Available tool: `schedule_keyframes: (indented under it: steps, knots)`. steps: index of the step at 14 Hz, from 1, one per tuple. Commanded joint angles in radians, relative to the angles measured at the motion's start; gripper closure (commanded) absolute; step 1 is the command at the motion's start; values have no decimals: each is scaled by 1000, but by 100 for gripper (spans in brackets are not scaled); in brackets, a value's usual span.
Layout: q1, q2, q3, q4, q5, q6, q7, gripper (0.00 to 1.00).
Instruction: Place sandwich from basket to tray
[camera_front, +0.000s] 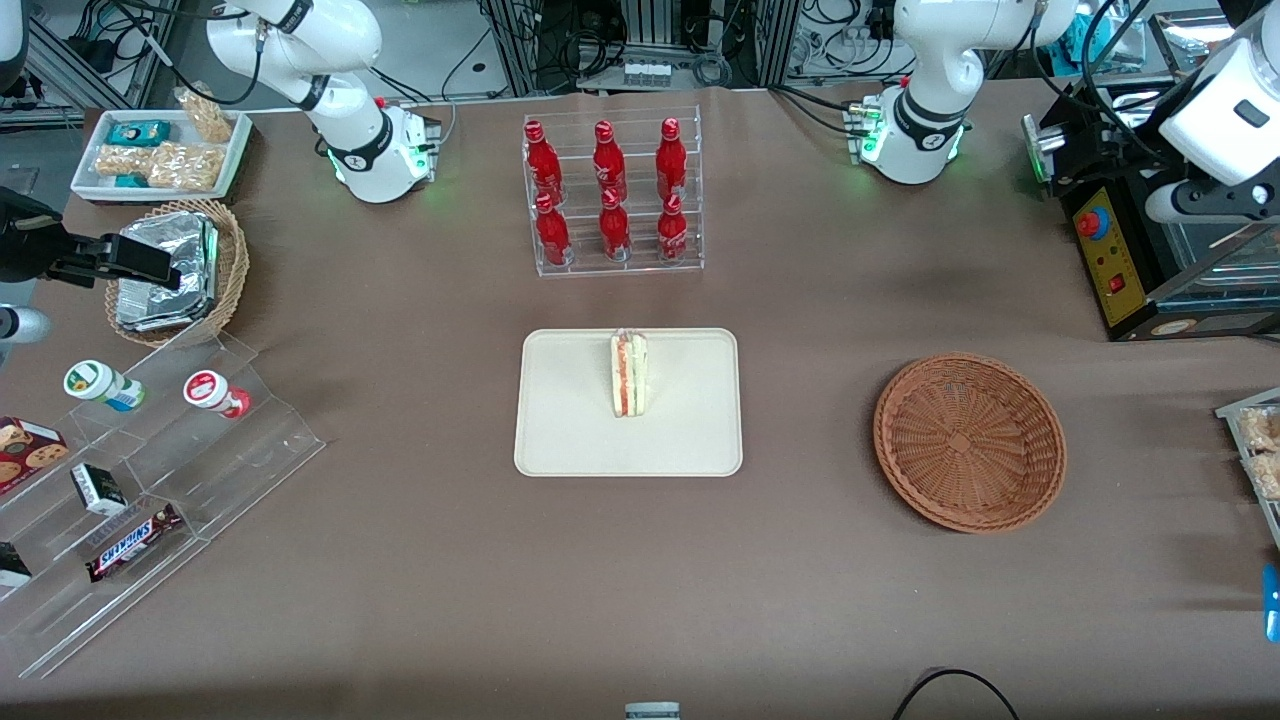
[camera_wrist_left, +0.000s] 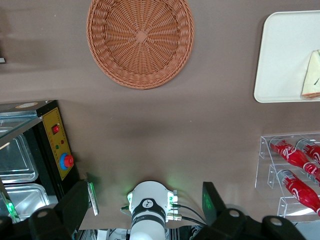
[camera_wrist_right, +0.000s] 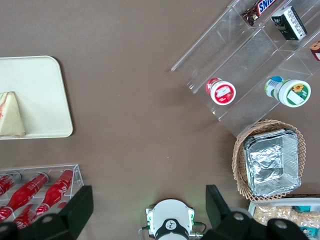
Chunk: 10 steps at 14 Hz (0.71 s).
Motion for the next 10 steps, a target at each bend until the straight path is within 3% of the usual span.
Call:
schedule_keyframes:
  steps: [1,10]
  knots:
    - [-12,14,-23,28,11,-22,-71,0]
    - [-11,8,-58,-22,11,-14,-76,0]
